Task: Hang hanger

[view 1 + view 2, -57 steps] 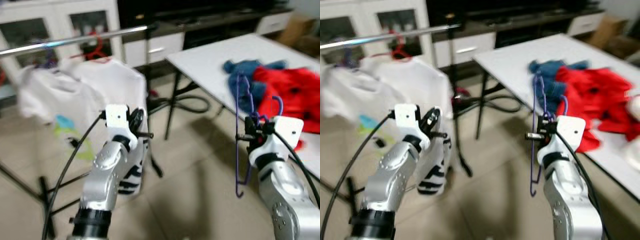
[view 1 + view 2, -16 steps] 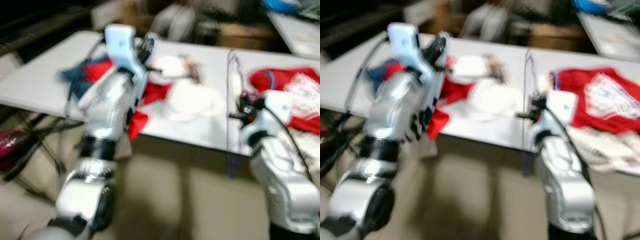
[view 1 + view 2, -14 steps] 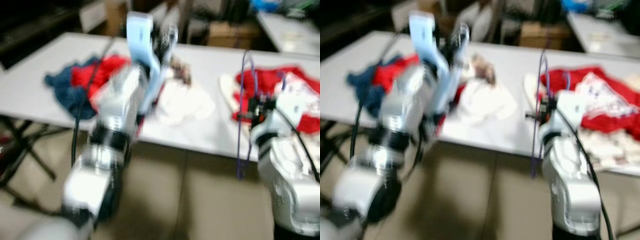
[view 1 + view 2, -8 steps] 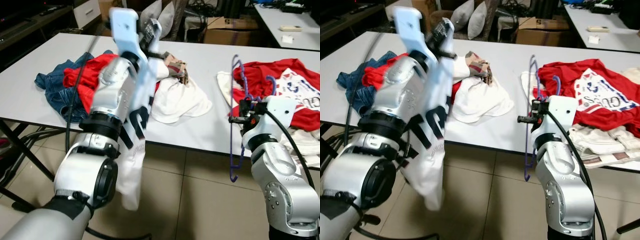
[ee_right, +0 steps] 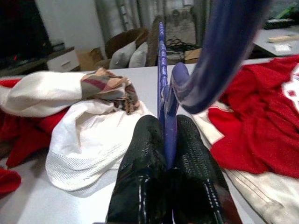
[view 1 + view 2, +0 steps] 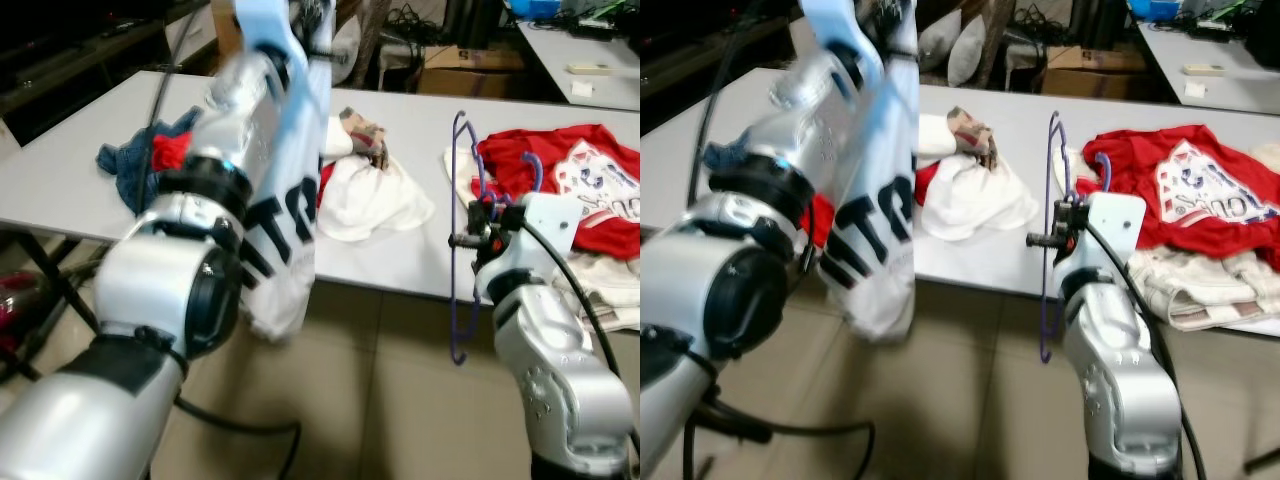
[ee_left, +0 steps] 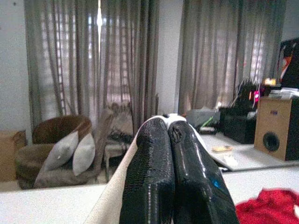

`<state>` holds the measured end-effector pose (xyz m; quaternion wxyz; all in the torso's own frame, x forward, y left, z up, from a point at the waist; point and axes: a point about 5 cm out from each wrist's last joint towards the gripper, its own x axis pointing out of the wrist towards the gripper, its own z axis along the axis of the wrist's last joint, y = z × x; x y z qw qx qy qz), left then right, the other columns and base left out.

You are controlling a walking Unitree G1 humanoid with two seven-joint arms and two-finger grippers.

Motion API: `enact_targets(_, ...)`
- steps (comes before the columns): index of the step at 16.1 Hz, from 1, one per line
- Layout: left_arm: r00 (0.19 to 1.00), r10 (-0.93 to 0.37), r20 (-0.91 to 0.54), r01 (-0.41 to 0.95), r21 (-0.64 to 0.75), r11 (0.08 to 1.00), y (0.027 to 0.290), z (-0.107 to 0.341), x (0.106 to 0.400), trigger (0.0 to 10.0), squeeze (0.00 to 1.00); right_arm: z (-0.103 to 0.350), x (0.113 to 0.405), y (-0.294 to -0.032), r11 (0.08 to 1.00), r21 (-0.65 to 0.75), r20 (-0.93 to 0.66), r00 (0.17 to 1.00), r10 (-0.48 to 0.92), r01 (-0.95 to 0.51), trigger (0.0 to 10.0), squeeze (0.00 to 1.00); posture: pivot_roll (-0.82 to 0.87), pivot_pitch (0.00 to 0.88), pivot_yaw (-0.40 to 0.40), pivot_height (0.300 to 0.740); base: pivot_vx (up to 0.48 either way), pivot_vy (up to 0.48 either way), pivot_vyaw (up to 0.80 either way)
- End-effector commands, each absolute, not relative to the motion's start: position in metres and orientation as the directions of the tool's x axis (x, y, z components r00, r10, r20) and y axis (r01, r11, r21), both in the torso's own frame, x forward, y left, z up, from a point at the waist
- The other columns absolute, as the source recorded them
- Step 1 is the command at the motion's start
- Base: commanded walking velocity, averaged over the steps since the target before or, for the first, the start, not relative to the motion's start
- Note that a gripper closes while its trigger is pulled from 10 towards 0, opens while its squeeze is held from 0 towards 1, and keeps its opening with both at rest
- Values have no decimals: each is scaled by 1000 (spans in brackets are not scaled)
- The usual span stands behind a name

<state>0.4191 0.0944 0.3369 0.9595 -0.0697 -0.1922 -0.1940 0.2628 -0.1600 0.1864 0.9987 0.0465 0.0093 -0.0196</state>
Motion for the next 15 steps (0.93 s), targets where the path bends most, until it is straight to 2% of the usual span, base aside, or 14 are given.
enact_targets(1, 832, -353, 428, 417, -64, 907, 88, 347, 418, 10000, 0, 191, 258, -166, 995, 73, -6, 998, -70, 70, 10000, 0, -30, 0, 78, 740, 322, 0, 0)
enact_targets(3, 853, -312, 419, 378, -82, 922, 97, 338, 420, 10000, 0, 190, 256, -163, 998, 56, -10, 999, -31, 31, 10000, 0, -34, 0, 66, 740, 322, 0, 0)
enact_targets(5, 868, -291, 402, 336, -45, 941, 111, 319, 420, 10000, 0, 185, 255, -155, 999, 5, -34, 999, 39, -38, 10000, 0, -31, 0, 51, 740, 326, 0, 0)
enact_targets(9, 908, -259, 330, 276, -4, 961, 137, 250, 408, 10000, 0, 179, 253, -150, 995, -16, -69, 993, 97, -98, 10000, 0, -10, 0, 4, 740, 319, 0, 0)
enact_targets(13, 916, -237, 324, 254, -9, 967, 141, 239, 401, 10000, 0, 182, 256, -150, 995, -13, -59, 993, 100, -101, 10000, 0, -6, 0, -6, 740, 321, 0, 0)
enact_targets(15, 897, -265, 355, 286, -7, 958, 128, 260, 406, 10000, 0, 183, 257, -150, 996, -11, -50, 994, 93, -93, 10000, 0, -9, 0, 7, 740, 319, 0, 0)
